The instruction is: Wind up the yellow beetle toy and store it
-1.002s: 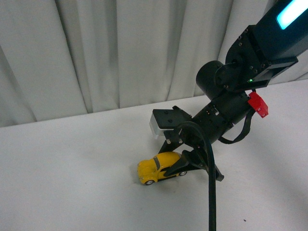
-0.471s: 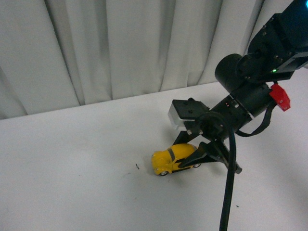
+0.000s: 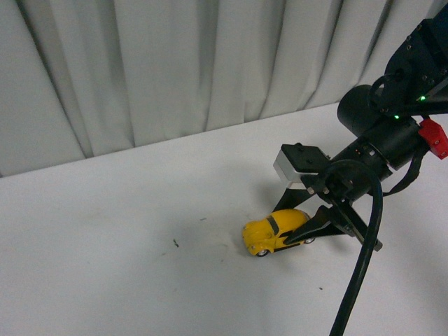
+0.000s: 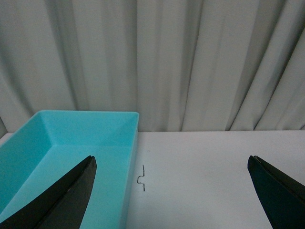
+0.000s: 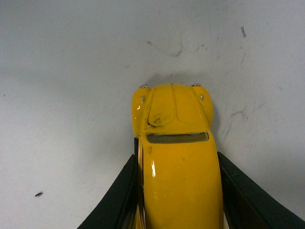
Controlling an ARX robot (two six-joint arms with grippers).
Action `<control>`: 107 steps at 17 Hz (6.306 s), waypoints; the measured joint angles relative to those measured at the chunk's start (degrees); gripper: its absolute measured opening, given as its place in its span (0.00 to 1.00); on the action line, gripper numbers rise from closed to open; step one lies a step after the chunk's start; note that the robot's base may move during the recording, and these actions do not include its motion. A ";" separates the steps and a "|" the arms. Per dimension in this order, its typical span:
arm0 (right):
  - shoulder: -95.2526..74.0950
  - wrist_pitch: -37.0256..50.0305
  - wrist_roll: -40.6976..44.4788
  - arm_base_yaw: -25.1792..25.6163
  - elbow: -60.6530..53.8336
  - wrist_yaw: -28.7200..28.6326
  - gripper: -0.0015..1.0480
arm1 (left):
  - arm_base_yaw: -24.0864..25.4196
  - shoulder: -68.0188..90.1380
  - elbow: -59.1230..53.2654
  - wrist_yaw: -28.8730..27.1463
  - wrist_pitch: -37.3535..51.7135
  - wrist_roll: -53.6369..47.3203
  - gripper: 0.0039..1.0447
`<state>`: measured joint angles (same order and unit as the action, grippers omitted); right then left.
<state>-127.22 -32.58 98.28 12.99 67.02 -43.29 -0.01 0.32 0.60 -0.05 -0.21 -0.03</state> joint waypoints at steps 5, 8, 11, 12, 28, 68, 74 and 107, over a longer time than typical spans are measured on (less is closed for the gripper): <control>0.74 -3.32 1.64 4.04 -1.14 1.11 0.39 | 0.00 0.00 0.00 0.02 0.00 0.00 0.94; 0.74 -6.43 1.81 5.05 -0.02 4.46 0.53 | 0.00 0.00 0.00 0.02 0.00 0.00 0.94; -0.04 -6.60 1.86 5.81 -0.11 4.79 0.82 | 0.00 0.00 0.00 0.02 0.00 0.00 0.94; -0.04 -6.38 1.88 5.84 -0.17 4.55 0.90 | 0.00 0.00 0.00 0.02 0.02 0.00 0.94; 0.48 -0.57 1.64 4.90 0.17 1.86 0.94 | 0.00 0.00 0.00 0.02 0.00 0.00 0.94; 100.39 59.21 -97.42 -12.98 -66.40 43.25 0.02 | 0.00 0.00 0.00 0.00 0.00 0.00 0.94; 110.60 49.27 -97.42 -12.98 -66.42 43.25 0.02 | 0.00 0.00 0.00 0.02 0.00 0.00 0.94; 127.08 32.35 -97.46 -12.96 -66.40 43.32 0.94 | -7.74 24.98 16.52 -16.46 -16.11 16.87 0.94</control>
<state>-0.14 -0.23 0.82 0.03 0.62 0.03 -7.75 25.30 17.12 -16.51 -16.32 16.84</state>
